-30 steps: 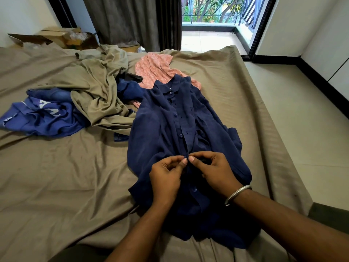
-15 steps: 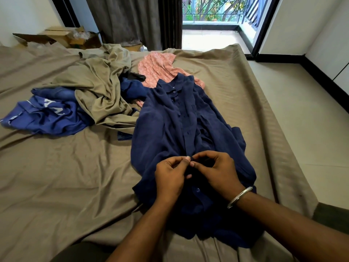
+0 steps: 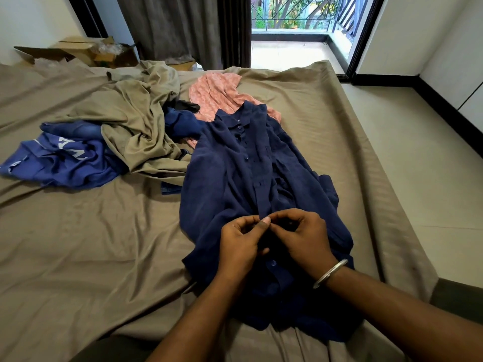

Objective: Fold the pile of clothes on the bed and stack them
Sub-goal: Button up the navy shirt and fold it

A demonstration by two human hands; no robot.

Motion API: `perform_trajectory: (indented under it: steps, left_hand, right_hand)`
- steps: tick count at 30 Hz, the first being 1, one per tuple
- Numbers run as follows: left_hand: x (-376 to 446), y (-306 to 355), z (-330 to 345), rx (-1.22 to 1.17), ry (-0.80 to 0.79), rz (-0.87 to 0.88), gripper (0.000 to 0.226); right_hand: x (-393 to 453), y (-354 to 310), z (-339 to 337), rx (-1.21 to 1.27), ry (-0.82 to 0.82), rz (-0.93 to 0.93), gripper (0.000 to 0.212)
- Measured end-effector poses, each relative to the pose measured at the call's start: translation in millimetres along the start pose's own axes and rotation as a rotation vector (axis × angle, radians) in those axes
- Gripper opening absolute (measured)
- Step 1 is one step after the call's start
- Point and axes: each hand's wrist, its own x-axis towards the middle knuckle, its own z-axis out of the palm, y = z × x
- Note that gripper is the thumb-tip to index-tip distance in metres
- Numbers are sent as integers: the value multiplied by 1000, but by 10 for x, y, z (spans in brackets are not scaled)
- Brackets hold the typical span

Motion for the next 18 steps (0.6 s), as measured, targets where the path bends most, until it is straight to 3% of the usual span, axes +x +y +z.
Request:
perform_trajectory:
  steps: [12, 18]
  left_hand:
    - [32, -103, -33, 192, 102, 202, 8]
    - [24, -129, -32, 248, 124, 192, 11]
  right_hand:
    - [23, 14, 42, 241, -74, 155, 10]
    - [42, 6, 42, 179, -61, 149, 11]
